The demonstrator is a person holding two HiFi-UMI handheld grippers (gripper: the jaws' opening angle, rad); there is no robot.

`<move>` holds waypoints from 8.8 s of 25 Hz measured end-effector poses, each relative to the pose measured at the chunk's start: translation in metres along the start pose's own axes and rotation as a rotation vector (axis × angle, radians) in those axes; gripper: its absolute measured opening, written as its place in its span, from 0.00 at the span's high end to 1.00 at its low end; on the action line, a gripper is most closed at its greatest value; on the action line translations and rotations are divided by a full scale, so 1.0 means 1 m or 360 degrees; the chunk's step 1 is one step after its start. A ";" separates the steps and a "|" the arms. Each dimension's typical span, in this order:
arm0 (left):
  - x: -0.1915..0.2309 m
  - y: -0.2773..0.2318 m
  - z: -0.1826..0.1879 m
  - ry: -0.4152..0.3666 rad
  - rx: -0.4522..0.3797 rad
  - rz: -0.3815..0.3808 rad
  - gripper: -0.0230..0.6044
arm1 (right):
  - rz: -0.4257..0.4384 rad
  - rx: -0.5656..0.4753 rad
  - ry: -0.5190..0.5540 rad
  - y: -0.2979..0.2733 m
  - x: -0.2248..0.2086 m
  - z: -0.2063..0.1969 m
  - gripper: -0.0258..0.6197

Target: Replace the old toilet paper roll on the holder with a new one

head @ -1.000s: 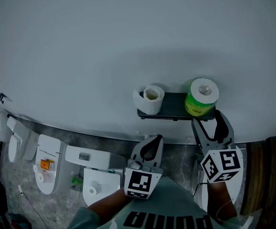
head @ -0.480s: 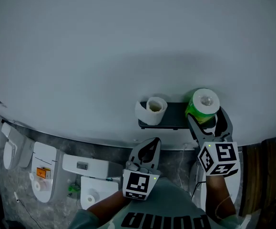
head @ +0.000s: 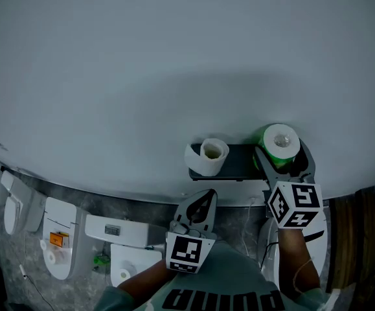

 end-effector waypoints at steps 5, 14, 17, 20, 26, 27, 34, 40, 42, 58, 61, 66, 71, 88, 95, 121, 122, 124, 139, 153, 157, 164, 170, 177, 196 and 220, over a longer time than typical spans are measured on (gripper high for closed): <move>0.002 0.000 0.000 0.0003 0.0006 -0.0002 0.96 | -0.0035 -0.0052 -0.0021 0.002 0.001 -0.001 0.27; -0.008 -0.008 -0.003 0.0001 0.0033 -0.0051 0.96 | -0.0013 -0.0183 -0.0138 0.019 -0.014 0.004 0.27; -0.017 -0.012 -0.003 -0.0006 0.0049 -0.0070 0.96 | -0.0004 -0.0233 -0.0227 0.033 -0.029 0.007 0.27; -0.028 -0.017 -0.002 -0.0022 0.0058 -0.0111 0.96 | -0.0007 -0.0271 -0.0338 0.048 -0.046 0.004 0.27; -0.052 -0.028 -0.003 -0.0060 0.0088 -0.0179 0.96 | -0.0052 -0.0305 -0.0555 0.072 -0.083 -0.014 0.27; -0.056 -0.030 -0.003 -0.0063 0.0092 -0.0187 0.96 | -0.0063 -0.0308 -0.0590 0.075 -0.089 -0.018 0.27; -0.073 -0.040 -0.004 -0.0100 0.0134 -0.0209 0.96 | -0.0120 -0.0291 -0.0802 0.088 -0.121 -0.047 0.27; -0.078 -0.044 -0.005 -0.0128 0.0167 -0.0210 0.96 | -0.0119 -0.0267 -0.1028 0.084 -0.141 -0.079 0.27; -0.077 -0.045 -0.005 -0.0136 0.0175 -0.0205 0.96 | -0.0092 -0.0240 -0.1138 0.079 -0.144 -0.093 0.27; -0.055 -0.040 -0.013 -0.0116 0.0224 -0.0113 0.96 | 0.0149 -0.0165 -0.1817 0.036 -0.140 -0.154 0.27; -0.050 -0.038 -0.015 -0.0114 0.0232 -0.0095 0.96 | 0.0209 -0.0178 -0.1980 0.028 -0.135 -0.162 0.27; -0.042 -0.033 -0.018 -0.0109 0.0235 -0.0072 0.96 | 0.0252 -0.0214 -0.2219 0.018 -0.131 -0.179 0.27; -0.036 -0.029 -0.020 -0.0099 0.0239 -0.0062 0.96 | 0.0298 -0.0225 -0.2336 0.010 -0.122 -0.187 0.27; -0.012 -0.012 -0.033 -0.0068 0.0248 -0.0056 0.96 | 0.0438 -0.0235 -0.2482 -0.010 -0.061 -0.193 0.27; -0.004 -0.005 -0.040 -0.0060 0.0245 -0.0069 0.96 | 0.0459 -0.0254 -0.2473 -0.014 -0.041 -0.192 0.27; 0.008 0.005 -0.044 -0.0089 0.0232 -0.0098 0.96 | 0.0498 -0.0393 -0.2492 -0.022 -0.015 -0.205 0.27; 0.008 0.005 -0.044 -0.0090 0.0231 -0.0099 0.96 | 0.0509 -0.0395 -0.2487 -0.023 -0.015 -0.205 0.27; 0.008 0.005 -0.043 -0.0089 0.0230 -0.0101 0.96 | 0.0529 -0.0397 -0.2476 -0.023 -0.015 -0.206 0.27; -0.011 0.004 -0.038 -0.0091 0.0202 -0.0158 0.96 | 0.0545 -0.0347 -0.2481 0.010 -0.014 -0.223 0.27; -0.050 -0.009 -0.038 -0.0038 0.0174 -0.0244 0.96 | 0.0520 -0.0287 -0.1997 0.087 -0.025 -0.203 0.47; -0.062 -0.010 -0.037 -0.0022 0.0164 -0.0243 0.96 | 0.0434 -0.0228 -0.1724 0.106 -0.030 -0.188 0.71; -0.079 -0.006 -0.038 0.0014 0.0163 -0.0184 0.96 | 0.0190 0.0098 -0.0723 0.125 -0.026 -0.155 0.94; -0.094 0.000 -0.037 0.0027 0.0133 -0.0079 0.96 | 0.0172 0.0134 -0.0257 0.139 -0.021 -0.133 0.95; -0.117 0.016 -0.031 0.0039 0.0141 0.0064 0.96 | 0.0233 0.0090 -0.0088 0.152 -0.030 -0.131 0.95; -0.129 0.072 -0.048 0.0027 0.0128 0.0267 0.96 | 0.0317 0.0036 -0.0021 0.165 -0.021 -0.141 0.95; -0.075 0.266 -0.155 0.0204 -0.0066 0.0012 0.96 | 0.0076 0.0173 0.0014 0.305 0.189 -0.183 0.95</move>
Point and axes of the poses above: the fingertips, and each gripper's own axes: y backward along the fingers, x to its left, z out of its top, the point moved 10 cm from there along y, backward along the fingers, and after that the axes turned 12 degrees about x, right-handed, at the moved point
